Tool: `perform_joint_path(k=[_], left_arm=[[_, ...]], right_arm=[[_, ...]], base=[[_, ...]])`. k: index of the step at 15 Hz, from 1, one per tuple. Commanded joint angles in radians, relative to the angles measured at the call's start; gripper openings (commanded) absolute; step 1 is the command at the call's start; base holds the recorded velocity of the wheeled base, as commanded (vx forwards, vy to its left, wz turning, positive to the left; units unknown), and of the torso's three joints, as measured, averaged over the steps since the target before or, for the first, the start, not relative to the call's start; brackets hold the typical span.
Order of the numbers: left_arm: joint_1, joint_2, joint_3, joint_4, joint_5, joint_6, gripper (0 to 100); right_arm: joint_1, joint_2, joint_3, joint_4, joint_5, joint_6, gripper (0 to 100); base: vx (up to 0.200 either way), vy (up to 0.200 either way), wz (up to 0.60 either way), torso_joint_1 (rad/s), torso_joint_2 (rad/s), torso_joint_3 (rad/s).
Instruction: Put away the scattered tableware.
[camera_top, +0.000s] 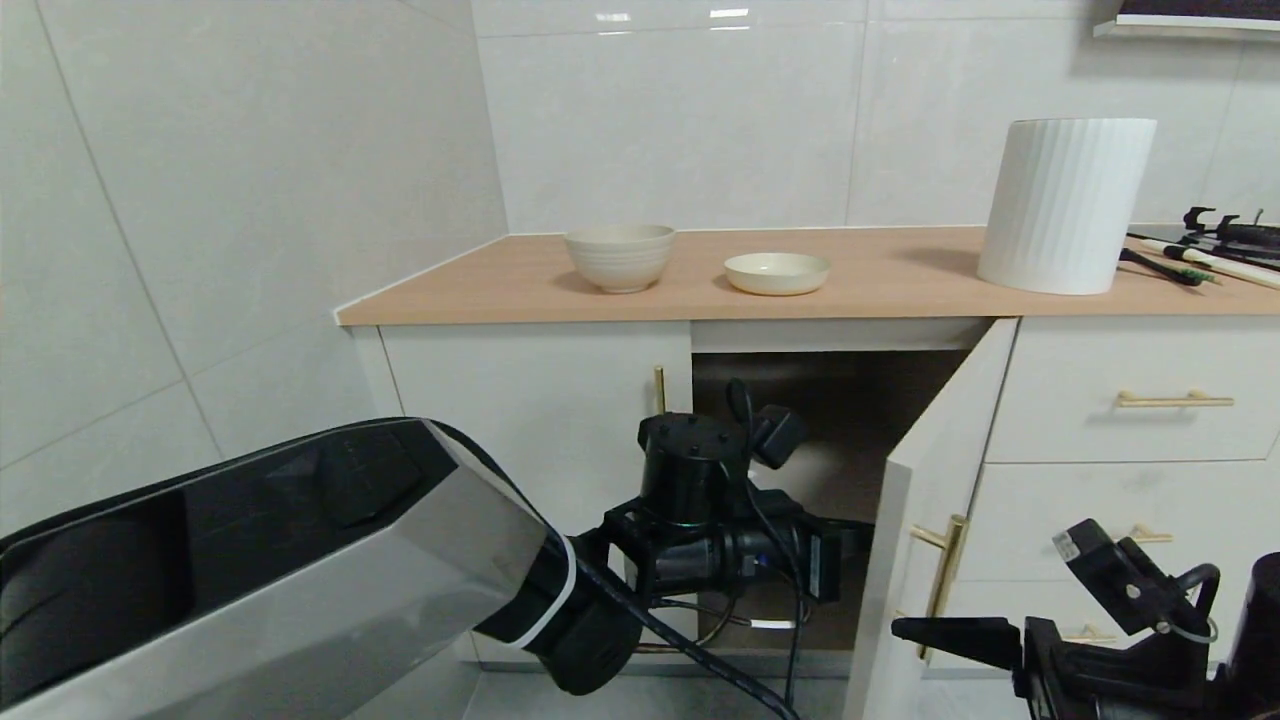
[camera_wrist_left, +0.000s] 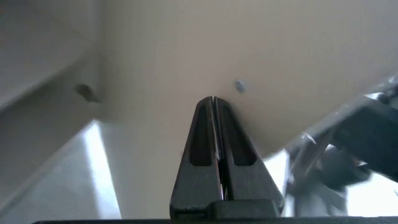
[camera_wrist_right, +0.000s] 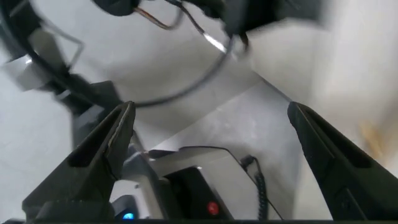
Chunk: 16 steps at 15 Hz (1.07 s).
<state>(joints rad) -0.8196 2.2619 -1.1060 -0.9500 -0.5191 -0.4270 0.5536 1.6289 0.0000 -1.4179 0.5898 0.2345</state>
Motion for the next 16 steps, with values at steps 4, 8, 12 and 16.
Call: perform_joint_path(k=[4,8,12,16], left_arm=[[-0.219,-0.113,-0.11,0.166,0.001,-0.001,0],[-0.208,-0.209,-0.074,0.181,0.011,-0.002,0],[-0.02,-0.326,0.075,0.174,0.113,-0.001,0],[0.206,-0.578,0.319,0.2,0.119,0.086,0]], right_arm=[[0.259,-0.288,-0.006,0.074,-0.002,0.005,100],[0.285,-0.475,-0.144,0.464,-0.062,0.002,100],[0.204,-0.411,-0.212,0.516,-0.136,0.011,100],[0.0,-0.155,-0.434,0.52,-0.251,0.017,100]], base=[[0.0,0.0,0.0,0.0,0.0,0.0],[0.0,0.0,0.0,0.0,0.0,0.0],[0.0,0.0,0.0,0.0,0.0,0.0],[0.0,0.0,0.0,0.0,0.0,0.0]])
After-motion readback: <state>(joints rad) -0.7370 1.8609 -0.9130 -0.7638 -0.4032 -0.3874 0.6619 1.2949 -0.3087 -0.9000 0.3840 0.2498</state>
